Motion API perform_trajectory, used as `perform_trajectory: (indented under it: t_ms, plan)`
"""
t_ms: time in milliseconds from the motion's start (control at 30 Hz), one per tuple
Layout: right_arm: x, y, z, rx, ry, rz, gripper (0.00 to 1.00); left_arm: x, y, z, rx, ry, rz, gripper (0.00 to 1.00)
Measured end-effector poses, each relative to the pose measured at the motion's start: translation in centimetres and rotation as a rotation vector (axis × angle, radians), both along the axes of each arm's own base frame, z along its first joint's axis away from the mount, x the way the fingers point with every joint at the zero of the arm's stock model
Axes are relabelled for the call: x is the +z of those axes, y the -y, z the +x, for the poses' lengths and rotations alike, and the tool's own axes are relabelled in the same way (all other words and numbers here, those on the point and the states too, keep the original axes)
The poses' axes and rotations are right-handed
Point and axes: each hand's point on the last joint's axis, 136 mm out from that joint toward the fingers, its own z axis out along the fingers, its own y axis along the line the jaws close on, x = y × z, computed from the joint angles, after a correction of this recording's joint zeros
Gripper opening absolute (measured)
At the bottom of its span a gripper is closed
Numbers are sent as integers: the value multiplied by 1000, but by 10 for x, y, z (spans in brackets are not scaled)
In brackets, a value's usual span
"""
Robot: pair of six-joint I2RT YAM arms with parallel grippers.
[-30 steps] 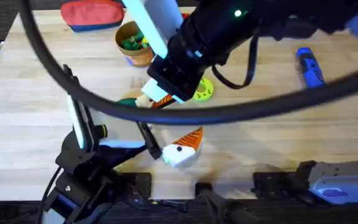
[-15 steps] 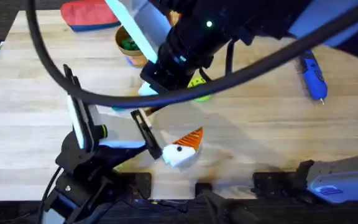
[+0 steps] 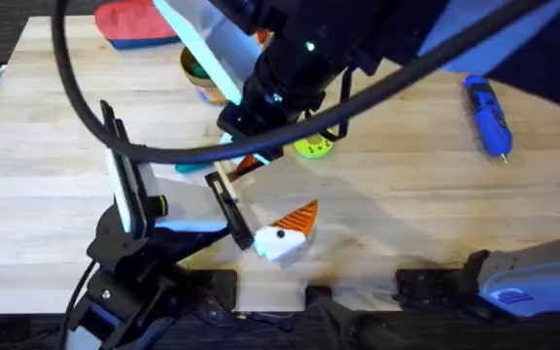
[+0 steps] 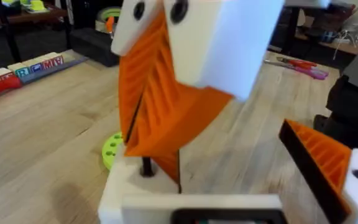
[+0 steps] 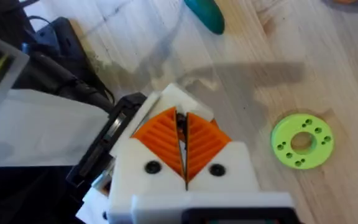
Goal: Pick up the gripper from the table and insert it into the empty holder that is missing its gripper. Then pick up a screw, insert it into the mounting hole, and use the screwdriver to tighten it. Finally, clean up the table by picking up the vegetable and placing it into the bucket.
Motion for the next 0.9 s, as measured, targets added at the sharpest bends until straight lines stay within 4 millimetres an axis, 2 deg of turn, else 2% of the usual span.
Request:
perform_trajectory:
  t_ms: [400,433,467,600,700,733,900]
  plan:
    - [-4,1,-1,0,-10,-15,4,0,0,0,-3,-1,0,988]
    - [-4,1,-1,0,-11,-15,39,0,0,0,-3,0,0,988]
    - [-4,1,-1,-1,-11,-15,97,0,0,-1,-3,0,0,988]
    - [-4,1,-1,-1,-11,-15,476,0,0,-1,-4,0,0,988]
    - [-4,2,1,-3,-6,-17,873,0,0,0,-3,-1,0,987]
    - [-3,3,3,-7,0,-19,958,0,0,0,-3,-1,0,988]
    - [-3,11,7,-28,-14,-28,991,0,0,-1,-4,-1,0,987]
